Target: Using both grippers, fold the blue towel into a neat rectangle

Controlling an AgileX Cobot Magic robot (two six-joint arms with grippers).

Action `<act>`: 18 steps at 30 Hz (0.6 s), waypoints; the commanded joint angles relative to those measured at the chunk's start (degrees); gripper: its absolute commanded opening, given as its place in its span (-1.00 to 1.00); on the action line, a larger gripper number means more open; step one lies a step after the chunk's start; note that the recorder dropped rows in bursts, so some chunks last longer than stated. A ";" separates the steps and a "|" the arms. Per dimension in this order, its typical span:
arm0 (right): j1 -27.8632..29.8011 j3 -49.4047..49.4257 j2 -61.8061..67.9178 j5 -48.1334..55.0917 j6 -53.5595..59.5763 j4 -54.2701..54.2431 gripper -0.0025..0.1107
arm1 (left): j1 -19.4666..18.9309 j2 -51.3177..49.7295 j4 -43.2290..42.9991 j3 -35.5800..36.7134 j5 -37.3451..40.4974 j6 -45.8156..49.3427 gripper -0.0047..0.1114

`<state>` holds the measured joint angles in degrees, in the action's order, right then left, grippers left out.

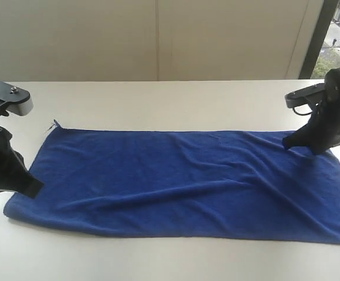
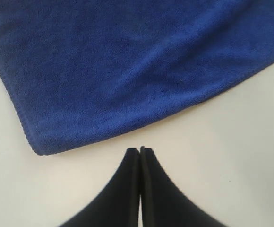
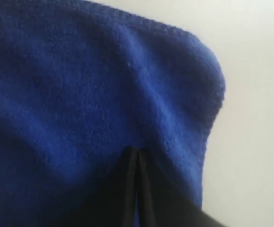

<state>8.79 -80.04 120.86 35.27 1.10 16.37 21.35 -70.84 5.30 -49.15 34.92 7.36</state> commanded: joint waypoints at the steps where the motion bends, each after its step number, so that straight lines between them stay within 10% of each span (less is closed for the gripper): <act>1: 0.39 -2.63 3.25 3.01 1.13 -0.92 -0.96 | -0.05 -0.04 1.11 0.52 -0.28 0.60 -0.92; 18: 0.27 -2.63 2.04 15.30 19.64 -19.16 -0.96 | -0.05 -0.04 2.08 0.52 -0.93 0.60 -0.92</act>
<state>9.21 -83.80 122.64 47.12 19.74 -1.88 21.35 -70.84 6.44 -49.15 33.60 7.81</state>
